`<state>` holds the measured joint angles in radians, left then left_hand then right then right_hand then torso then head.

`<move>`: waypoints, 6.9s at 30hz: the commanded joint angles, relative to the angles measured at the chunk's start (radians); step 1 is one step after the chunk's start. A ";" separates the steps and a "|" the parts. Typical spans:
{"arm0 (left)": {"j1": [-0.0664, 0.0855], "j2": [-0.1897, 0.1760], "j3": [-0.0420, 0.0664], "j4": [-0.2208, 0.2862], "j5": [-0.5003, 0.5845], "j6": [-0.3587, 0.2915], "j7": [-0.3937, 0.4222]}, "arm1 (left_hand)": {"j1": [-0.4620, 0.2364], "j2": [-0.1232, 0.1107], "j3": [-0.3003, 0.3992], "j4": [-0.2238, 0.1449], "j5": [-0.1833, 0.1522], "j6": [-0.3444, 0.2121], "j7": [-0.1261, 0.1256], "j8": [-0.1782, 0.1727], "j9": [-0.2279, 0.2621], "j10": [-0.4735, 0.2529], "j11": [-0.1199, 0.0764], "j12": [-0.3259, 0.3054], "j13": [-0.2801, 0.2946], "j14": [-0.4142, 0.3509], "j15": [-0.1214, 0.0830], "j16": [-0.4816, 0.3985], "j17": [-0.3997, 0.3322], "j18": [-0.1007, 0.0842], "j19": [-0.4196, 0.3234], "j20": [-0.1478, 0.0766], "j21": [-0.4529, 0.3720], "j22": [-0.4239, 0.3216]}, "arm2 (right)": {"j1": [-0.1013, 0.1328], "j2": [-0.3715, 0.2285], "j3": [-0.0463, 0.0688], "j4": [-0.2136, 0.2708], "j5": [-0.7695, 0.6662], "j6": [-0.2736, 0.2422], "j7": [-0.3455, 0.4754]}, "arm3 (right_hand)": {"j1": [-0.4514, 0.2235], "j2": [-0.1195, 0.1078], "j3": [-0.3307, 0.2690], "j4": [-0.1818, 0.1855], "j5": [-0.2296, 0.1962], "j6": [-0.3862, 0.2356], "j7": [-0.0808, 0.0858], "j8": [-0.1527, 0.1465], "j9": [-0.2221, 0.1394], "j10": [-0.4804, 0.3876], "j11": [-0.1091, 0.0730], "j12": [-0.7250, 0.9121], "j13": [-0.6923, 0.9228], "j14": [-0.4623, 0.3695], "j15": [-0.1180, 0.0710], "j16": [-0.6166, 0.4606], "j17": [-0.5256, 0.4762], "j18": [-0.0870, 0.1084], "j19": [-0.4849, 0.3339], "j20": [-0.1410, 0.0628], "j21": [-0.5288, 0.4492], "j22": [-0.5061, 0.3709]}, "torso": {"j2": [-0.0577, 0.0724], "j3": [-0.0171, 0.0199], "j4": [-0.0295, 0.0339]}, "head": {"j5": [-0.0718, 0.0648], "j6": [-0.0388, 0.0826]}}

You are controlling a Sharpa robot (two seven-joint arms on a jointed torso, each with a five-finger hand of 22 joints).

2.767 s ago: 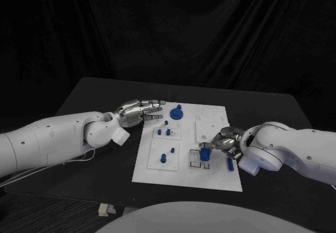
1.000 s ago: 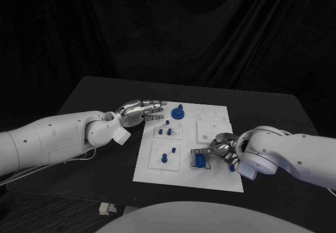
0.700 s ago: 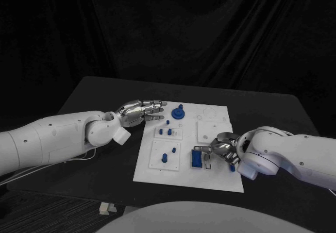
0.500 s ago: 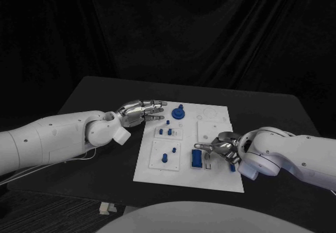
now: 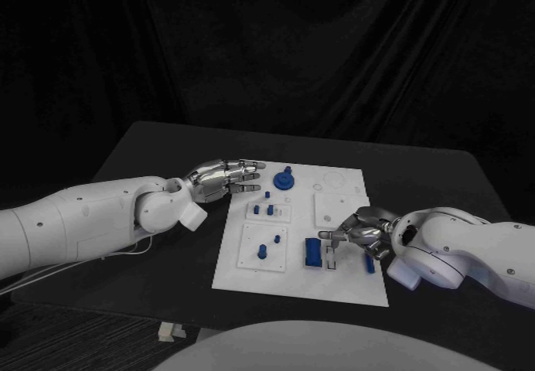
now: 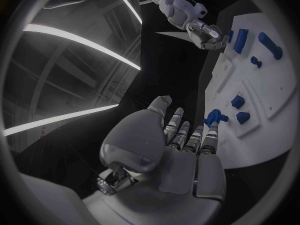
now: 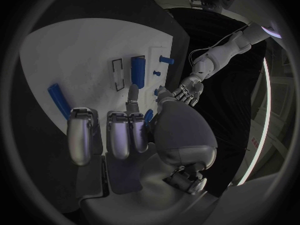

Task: Assemble the parts on the task board

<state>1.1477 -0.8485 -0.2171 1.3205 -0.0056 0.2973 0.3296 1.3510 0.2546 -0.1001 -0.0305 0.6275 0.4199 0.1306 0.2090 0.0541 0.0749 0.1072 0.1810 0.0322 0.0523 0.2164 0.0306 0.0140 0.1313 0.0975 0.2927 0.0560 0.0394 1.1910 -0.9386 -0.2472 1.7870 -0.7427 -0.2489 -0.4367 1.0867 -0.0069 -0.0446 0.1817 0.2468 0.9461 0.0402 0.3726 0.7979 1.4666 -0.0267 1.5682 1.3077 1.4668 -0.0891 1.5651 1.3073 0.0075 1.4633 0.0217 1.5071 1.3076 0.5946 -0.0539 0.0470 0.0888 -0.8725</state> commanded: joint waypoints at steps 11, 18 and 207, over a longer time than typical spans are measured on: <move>-0.002 -0.013 0.001 0.010 0.006 -0.024 0.045 | -0.041 0.000 0.000 -0.027 -0.016 0.018 0.002 0.007 0.002 0.016 0.002 0.015 0.003 0.000 0.000 0.007 0.002 -0.017 0.009 0.000 0.010 -0.001 | 0.031 -0.129 0.000 0.031 -0.262 0.097 -0.118 | 0.041 0.009 0.013 -0.022 0.032 -0.034 0.017 -0.030 -0.052 0.104 0.009 0.003 0.263 0.097 0.009 -0.010 0.226 0.006 0.084 0.007 0.016 0.246 | -0.002 -0.0001 0.0008 | -0.013 0.000; -0.002 -0.017 0.001 0.026 0.004 -0.086 0.130 | -0.098 0.010 -0.055 0.081 -0.114 0.063 0.003 0.025 0.005 0.026 0.004 0.030 0.004 -0.008 -0.045 0.003 0.000 -0.006 0.005 -0.002 0.011 -0.003 | 0.054 -0.158 -0.001 0.047 -0.432 0.182 -0.210 | 0.051 0.009 0.027 -0.025 0.054 0.036 0.019 -0.107 -0.176 0.104 0.013 0.003 0.263 0.093 0.010 -0.018 0.208 0.005 0.085 0.011 0.018 0.246 | -0.005 -0.0032 -0.0018 | -0.032 0.000; -0.007 -0.034 0.001 0.022 -0.196 -0.065 0.097 | 0.142 -0.018 0.002 0.221 -0.036 0.078 0.022 0.027 0.005 0.053 0.031 0.095 0.010 0.011 -0.026 0.014 0.004 0.002 0.017 0.002 0.025 -0.004 | -0.027 -0.102 -0.001 -0.002 -0.242 -0.033 0.443 | 0.031 -0.028 0.139 0.010 -0.079 -0.019 0.054 -0.232 -0.378 0.104 0.045 0.003 0.263 0.103 0.035 0.005 0.261 -0.003 0.099 0.035 0.048 0.257 | -0.010 -0.0047 -0.0020 | -0.007 0.000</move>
<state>1.1422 -0.8823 -0.2173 1.3399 -0.2040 0.2263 0.4118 1.4834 0.2389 -0.1042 0.1917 0.5926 0.5020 0.1484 0.2375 0.0598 0.1301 0.1302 0.2786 0.0410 0.0611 0.1824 0.0384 0.0167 0.1313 0.1084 0.2966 0.0767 0.0343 1.1733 -1.0367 -0.2474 1.7861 -0.9295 -0.3271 -0.1320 1.1101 -0.0352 0.0951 0.1891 0.1697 0.9316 0.0949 0.1478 0.4285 1.4631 0.0128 1.5682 1.3075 1.4670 -0.0570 1.5679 1.3075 0.0076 1.4652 0.0485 1.5519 1.3076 0.5854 -0.0574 0.0432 0.0841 -0.8725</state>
